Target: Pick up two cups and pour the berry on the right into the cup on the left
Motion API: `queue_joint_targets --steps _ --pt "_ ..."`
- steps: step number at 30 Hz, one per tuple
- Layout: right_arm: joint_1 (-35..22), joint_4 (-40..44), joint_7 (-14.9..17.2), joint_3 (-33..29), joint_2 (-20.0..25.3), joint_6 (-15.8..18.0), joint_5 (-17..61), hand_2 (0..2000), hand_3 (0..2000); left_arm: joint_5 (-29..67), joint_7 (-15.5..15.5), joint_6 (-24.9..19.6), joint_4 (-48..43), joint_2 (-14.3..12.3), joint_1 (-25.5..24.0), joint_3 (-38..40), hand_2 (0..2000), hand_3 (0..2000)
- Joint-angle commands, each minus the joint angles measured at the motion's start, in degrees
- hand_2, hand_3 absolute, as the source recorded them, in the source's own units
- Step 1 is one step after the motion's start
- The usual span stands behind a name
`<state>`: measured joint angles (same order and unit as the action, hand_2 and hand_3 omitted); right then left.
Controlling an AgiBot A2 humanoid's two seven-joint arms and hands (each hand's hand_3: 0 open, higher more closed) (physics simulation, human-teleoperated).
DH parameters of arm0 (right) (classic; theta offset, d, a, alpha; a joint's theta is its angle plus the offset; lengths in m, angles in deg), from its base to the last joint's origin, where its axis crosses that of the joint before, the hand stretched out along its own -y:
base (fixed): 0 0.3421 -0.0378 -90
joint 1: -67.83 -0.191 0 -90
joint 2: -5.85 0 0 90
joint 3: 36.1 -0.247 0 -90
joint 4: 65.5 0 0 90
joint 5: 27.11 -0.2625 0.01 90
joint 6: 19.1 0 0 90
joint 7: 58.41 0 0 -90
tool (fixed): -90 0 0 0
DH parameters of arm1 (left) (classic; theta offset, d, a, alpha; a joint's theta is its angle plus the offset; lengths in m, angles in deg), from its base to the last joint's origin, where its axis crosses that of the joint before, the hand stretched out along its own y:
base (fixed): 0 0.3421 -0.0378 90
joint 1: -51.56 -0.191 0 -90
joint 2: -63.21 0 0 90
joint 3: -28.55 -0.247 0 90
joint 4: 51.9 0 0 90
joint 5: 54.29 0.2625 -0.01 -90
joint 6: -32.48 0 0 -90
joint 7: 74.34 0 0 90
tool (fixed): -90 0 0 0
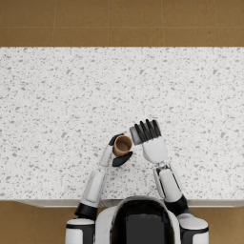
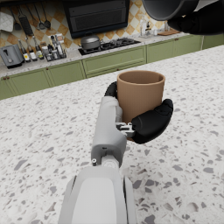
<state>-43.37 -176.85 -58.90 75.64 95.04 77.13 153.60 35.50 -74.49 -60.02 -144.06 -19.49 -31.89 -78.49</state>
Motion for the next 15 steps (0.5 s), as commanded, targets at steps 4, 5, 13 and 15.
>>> queue_joint_targets --steps 4,5,13,15 --pt "-1.3 -0.6 0.0 0.9 0.3 0.0 7.3 2000 1280 0.0 0.0 0.0 -1.2 -0.6 0.7 0.8 2000 1280" --pt "-1.3 -0.6 0.0 0.8 0.4 0.0 9.2 2000 1280 0.0 0.0 0.0 -1.0 -0.8 0.9 0.9 2000 1280" --pt "-2.6 -0.2 -0.1 2.9 -0.9 0.0 23.8 2000 1280 0.0 0.0 0.0 -0.5 -1.4 1.2 1.7 2000 1280" --pt "-1.8 -0.7 -0.1 2.3 0.6 -0.1 27.4 2000 1280 0.0 0.0 0.0 0.5 -1.5 1.2 1.5 2000 1280"
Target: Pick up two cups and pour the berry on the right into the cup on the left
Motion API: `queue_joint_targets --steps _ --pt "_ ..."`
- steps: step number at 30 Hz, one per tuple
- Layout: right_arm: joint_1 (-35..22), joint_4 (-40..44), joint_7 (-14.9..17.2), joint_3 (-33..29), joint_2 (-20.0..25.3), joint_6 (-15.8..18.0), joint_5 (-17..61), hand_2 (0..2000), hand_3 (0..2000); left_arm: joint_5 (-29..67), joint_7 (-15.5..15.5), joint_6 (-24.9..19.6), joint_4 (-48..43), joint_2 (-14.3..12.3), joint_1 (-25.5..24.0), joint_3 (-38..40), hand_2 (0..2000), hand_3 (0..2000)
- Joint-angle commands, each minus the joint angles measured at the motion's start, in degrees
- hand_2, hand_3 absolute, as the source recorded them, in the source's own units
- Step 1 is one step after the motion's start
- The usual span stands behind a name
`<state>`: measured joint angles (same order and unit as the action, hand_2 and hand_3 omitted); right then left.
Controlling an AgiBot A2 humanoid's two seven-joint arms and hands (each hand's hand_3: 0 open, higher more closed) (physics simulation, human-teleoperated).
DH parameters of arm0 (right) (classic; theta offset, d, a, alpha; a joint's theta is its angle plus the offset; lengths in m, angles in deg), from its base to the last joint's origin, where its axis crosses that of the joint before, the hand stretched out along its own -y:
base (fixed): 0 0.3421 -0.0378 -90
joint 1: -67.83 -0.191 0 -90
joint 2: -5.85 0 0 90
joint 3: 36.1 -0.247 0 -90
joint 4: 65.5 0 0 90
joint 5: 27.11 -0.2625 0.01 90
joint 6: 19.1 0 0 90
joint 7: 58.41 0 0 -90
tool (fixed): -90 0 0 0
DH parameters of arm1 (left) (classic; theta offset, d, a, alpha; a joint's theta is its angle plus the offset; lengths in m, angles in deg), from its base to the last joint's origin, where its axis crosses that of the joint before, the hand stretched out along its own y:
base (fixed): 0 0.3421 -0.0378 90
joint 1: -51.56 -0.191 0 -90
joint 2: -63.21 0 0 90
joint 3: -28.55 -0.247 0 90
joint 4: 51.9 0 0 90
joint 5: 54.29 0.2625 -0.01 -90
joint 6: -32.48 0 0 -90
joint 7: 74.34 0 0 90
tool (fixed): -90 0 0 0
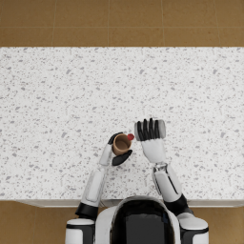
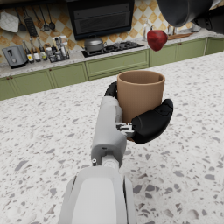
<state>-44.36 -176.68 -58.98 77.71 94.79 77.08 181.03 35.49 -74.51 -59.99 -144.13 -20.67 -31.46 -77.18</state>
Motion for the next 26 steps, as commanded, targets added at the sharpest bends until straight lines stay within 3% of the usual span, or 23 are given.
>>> queue_joint_targets --steps 1,8,26 --pt "-0.8 -0.9 0.0 0.1 0.9 0.0 1.8 2000 1280 0.0 0.0 0.0 1.2 -0.5 1.0 0.0 2000 1280" --pt "-0.5 -0.5 0.0 0.6 0.9 -0.1 10.7 2000 1280 0.0 0.0 0.1 1.2 -0.8 0.8 0.6 2000 1280" --pt "0.8 -0.2 0.0 0.2 0.3 0.0 11.9 2000 1280 0.0 0.1 0.1 1.1 -0.6 -0.3 0.6 2000 1280"
